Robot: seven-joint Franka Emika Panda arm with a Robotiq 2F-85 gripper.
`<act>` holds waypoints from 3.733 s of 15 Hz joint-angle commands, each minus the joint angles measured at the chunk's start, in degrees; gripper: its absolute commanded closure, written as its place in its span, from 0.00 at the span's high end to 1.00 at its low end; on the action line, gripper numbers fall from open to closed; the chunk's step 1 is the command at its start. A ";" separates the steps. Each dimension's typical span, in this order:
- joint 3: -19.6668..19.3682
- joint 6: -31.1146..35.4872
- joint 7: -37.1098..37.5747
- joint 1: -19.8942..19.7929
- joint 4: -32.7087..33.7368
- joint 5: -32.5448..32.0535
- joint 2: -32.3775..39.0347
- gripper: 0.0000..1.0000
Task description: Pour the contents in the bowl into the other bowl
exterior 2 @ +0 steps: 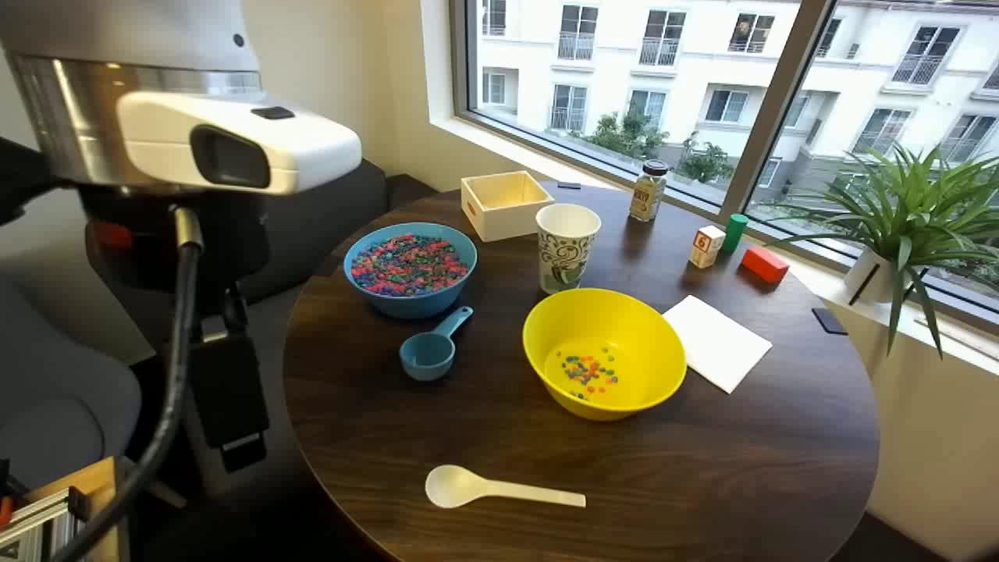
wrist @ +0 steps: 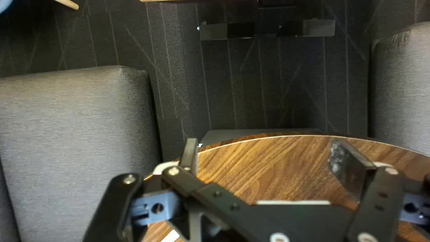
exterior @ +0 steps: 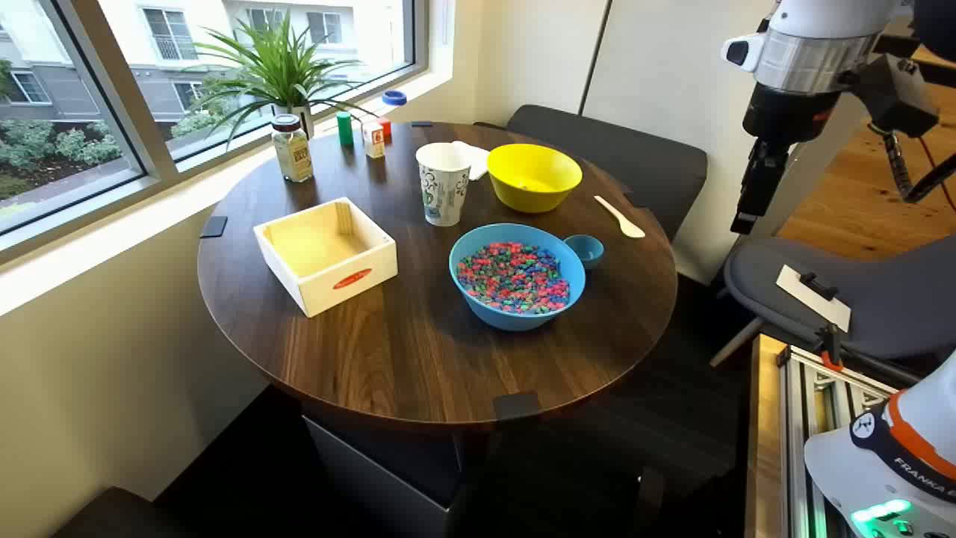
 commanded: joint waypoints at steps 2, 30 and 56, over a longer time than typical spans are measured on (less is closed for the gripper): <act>-0.41 -0.15 0.23 0.51 0.10 -0.20 0.03 1.00; -4.63 27.92 4.27 -6.95 8.85 -8.02 10.82 1.00; -8.52 42.79 -21.48 -6.72 28.59 25.32 41.94 1.00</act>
